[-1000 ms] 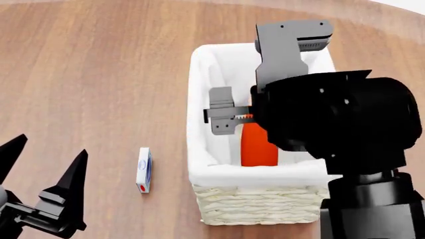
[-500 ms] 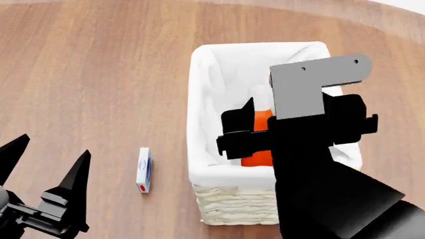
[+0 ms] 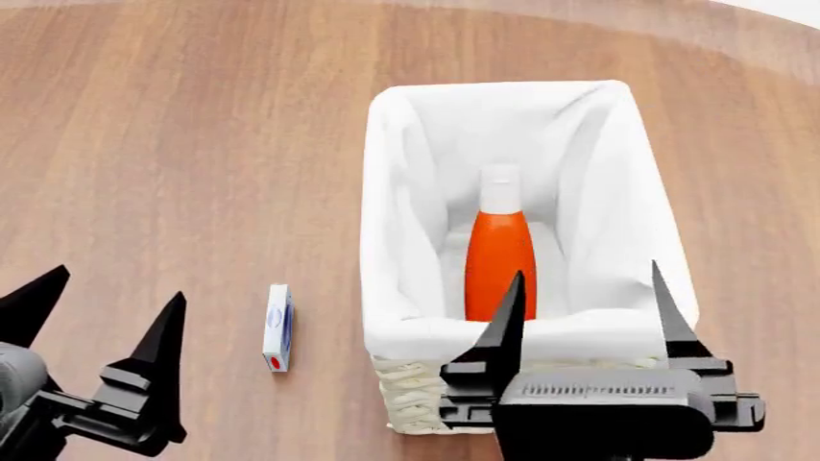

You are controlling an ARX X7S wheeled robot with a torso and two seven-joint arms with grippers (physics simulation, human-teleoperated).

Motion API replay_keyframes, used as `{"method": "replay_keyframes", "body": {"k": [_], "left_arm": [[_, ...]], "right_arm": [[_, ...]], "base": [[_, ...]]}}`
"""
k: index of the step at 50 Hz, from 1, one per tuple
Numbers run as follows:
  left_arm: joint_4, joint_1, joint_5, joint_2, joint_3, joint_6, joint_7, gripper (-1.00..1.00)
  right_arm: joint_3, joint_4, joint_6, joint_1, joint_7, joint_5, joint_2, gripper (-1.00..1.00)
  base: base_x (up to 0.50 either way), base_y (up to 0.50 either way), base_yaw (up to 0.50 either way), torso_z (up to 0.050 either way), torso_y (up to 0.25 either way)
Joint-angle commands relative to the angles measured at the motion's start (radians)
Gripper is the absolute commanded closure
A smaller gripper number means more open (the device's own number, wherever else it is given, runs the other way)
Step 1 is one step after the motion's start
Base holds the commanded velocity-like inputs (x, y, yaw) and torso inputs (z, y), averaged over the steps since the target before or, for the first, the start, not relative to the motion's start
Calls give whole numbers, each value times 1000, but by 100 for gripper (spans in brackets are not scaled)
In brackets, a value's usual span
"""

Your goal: Pick up the ketchup, and put it in the basket.

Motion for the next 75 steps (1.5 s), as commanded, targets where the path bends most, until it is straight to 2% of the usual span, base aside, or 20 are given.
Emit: {"method": "replay_keyframes", "body": {"k": [1,13,16,20,32,40,49,64,75], "left_arm": [[22,7,-3,26,-11,-9,50,-100],[-4,6,39,36,12,-6,41,-100],[-5,17,82,48,18,2,4,-100],[-23,78,135,79,44,57,-2,-100],[-32,210,203,146,21,225,-43,-100],[-117,319,296,179,34,345,-45,-100],[-213,331,356,203,40,402,-48,-100],[-245,365,396,213,59,440,-53,-100],[-148,377,382,188,61,377,-86,-100]], "right_arm": [[-43,31,-181,-120,54,-182,-4,-100],[-72,98,-286,-191,131,-264,-7,-100],[-72,99,-294,-208,135,-263,2,-100],[-72,99,-312,-237,146,-262,14,-100],[-83,66,-322,-301,169,-268,24,-100],[-90,69,-346,-337,184,-263,22,-100],[-103,100,-381,-360,186,-259,18,-100],[-118,111,-387,-369,180,-259,10,-100],[-115,95,-382,-370,176,-253,13,-100]], "base": [[0,0,0,0,0],[0,0,0,0,0],[0,0,0,0,0],[0,0,0,0,0],[0,0,0,0,0],[0,0,0,0,0],[0,0,0,0,0],[0,0,0,0,0],[0,0,0,0,0]]}}
